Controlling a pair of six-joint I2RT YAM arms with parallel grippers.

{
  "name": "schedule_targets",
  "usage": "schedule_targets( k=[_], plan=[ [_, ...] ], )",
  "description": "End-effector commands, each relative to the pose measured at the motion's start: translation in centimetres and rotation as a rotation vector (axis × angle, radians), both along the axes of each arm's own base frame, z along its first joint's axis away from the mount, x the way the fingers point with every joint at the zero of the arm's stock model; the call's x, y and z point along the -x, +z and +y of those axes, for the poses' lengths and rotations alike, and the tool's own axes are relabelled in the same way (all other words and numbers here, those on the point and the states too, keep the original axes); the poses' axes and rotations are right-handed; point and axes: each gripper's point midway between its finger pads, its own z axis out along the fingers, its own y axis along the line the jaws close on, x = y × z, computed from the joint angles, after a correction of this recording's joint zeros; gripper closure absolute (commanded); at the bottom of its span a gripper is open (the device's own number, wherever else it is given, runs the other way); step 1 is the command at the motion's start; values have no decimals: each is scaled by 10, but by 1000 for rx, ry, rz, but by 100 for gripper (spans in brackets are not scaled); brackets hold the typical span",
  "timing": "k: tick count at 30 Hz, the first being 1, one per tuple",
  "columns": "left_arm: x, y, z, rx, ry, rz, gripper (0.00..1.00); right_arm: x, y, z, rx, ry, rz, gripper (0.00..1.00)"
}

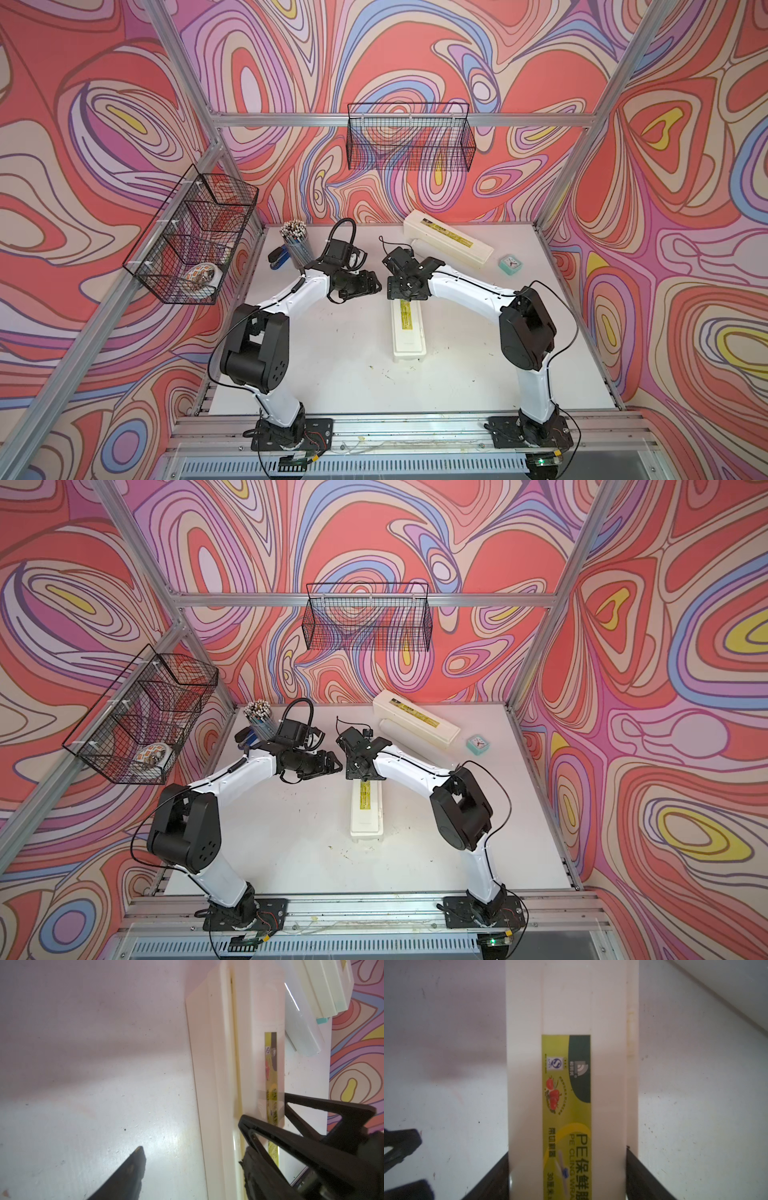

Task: Put plastic wrap rolls into dispensers
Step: Open the lid of the plastic wrap cutting box.

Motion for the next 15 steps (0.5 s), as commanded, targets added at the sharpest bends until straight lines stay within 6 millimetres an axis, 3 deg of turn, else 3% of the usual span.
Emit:
schedule_targets(
  k=[1,4,7,15],
  plan=[
    [-5,-1,-15,-4,-47,3,38,5,11,0,-61,62,8,41],
    [-12,-4,-29,-9,-71,11,53,5,16,0,-93,83,5,42],
    [-16,-12,-38,-30,-84,33,61,4,21,1,-138,98,-9,43],
    [-19,-12,-68,-8,-125,25,65,7,26,-1,-215,145,-22,44]
  ],
)
